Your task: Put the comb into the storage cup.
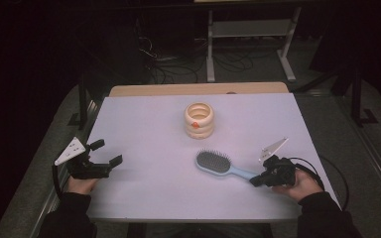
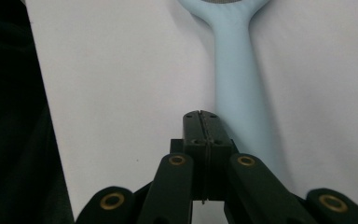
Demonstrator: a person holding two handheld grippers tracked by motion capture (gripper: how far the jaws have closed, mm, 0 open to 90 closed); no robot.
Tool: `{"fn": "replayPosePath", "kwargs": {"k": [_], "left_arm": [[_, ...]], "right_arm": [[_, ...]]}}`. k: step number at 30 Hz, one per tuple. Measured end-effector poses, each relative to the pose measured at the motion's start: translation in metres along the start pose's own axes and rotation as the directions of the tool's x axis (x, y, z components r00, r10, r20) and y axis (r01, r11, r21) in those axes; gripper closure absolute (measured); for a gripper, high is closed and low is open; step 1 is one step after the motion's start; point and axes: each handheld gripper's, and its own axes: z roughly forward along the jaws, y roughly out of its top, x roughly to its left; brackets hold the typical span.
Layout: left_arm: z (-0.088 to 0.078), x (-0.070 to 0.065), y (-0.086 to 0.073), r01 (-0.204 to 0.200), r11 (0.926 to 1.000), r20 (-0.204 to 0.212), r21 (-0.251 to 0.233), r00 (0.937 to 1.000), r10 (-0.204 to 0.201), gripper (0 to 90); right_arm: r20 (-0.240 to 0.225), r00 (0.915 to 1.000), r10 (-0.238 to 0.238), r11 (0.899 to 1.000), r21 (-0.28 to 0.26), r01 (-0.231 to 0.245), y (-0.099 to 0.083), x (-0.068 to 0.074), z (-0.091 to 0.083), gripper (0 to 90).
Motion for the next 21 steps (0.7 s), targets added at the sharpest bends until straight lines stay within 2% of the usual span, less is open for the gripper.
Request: {"fn": "replayPosePath", "kwargs": {"k": [17,21], "left_arm": [[0.000,0.000,0.000,0.000,1.0000,0.000,0.000,1.0000,0.000,0.0],[0.000,0.000,0.000,-0.001,1.0000,0.001,0.001,1.0000,0.001,0.0]], "right_arm": [[0.065,0.9972,0.037,0.999,-0.036,-0.034,-0.007,-0.011,-0.008,88.9],[0.079,0.9952,0.057,0.997,-0.048,-0.054,-0.009,-0.014,-0.010,88.9]]}}
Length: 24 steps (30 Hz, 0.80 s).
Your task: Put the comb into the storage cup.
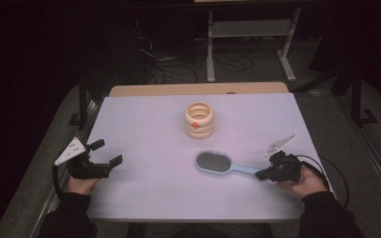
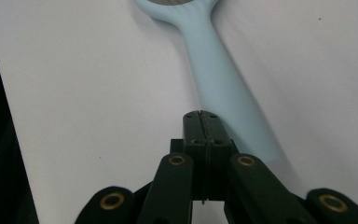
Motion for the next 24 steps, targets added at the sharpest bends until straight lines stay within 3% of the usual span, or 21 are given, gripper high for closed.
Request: {"fn": "replayPosePath", "kwargs": {"k": [14,24], "left_arm": [[0.000,0.000,0.000,0.003,1.0000,-0.001,0.003,1.0000,-0.003,0.0],[0.002,0.001,-0.002,-0.002,0.9998,-0.006,0.021,1.0000,0.003,0.0]], "right_arm": [[0.018,0.9992,0.035,0.999,-0.033,-0.034,-0.007,-0.009,-0.010,88.9],[0.018,0.9998,-0.006,0.998,-0.063,0.007,0.008,-0.007,-0.025,83.2]]}}
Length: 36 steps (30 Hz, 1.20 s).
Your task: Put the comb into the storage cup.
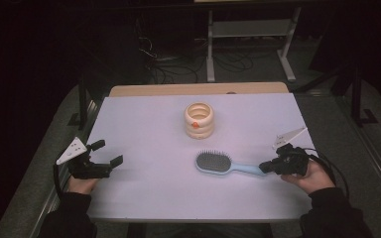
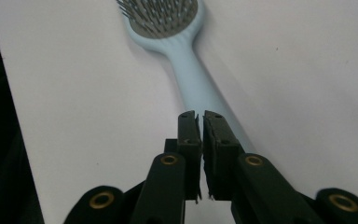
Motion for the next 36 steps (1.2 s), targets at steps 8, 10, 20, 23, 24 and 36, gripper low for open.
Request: {"fn": "replayPosePath", "kwargs": {"k": [8,10,20,23,24,36], "left_arm": [[-0.001,0.000,0.000,-0.001,1.0000,-0.003,0.002,1.0000,0.001,0.0],[0.000,0.000,0.000,0.001,1.0000,-0.004,0.002,1.0000,-0.001,0.0],[-0.001,0.000,-0.001,0.005,1.0000,-0.002,0.000,1.0000,-0.005,0.0],[-0.001,0.000,0.000,0.006,1.0000,-0.002,-0.002,1.0000,-0.006,0.0],[-0.001,0.000,0.000,0.006,1.0000,-0.001,-0.002,1.0000,-0.006,0.0],[-0.001,0.001,-0.001,0.007,1.0000,-0.002,-0.002,1.0000,-0.007,0.0]], "right_arm": [[0.021,0.9986,-0.048,0.999,0.013,0.048,0.019,0.002,-0.009,68.4],[0.035,0.9980,-0.052,0.998,0.020,0.051,0.025,0.002,-0.009,60.1],[0.049,0.9923,-0.114,0.987,0.119,0.107,0.050,0.006,0.007,26.4],[0.053,0.9902,-0.129,0.984,0.132,0.121,0.054,0.007,0.011,12.0],[0.055,0.9890,-0.137,0.983,0.133,0.129,0.056,0.007,0.012,10.6],[0.054,0.9822,-0.180,0.977,0.125,0.172,0.064,0.004,0.021,0.0]]}}
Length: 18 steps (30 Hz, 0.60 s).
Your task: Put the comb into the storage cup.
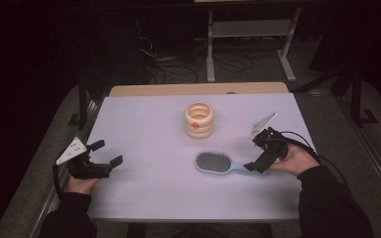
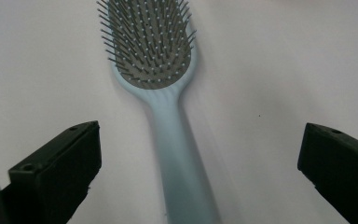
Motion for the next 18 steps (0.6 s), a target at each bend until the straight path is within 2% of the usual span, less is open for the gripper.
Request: {"fn": "replayPosePath", "kwargs": {"k": [18], "left_arm": [[0.000,0.000,0.000,0.000,1.0000,0.001,-0.002,1.0000,0.000,0.0]], "right_arm": [[-0.054,0.9969,-0.056,0.996,0.070,0.060,0.010,0.002,0.031,2.9]]}}
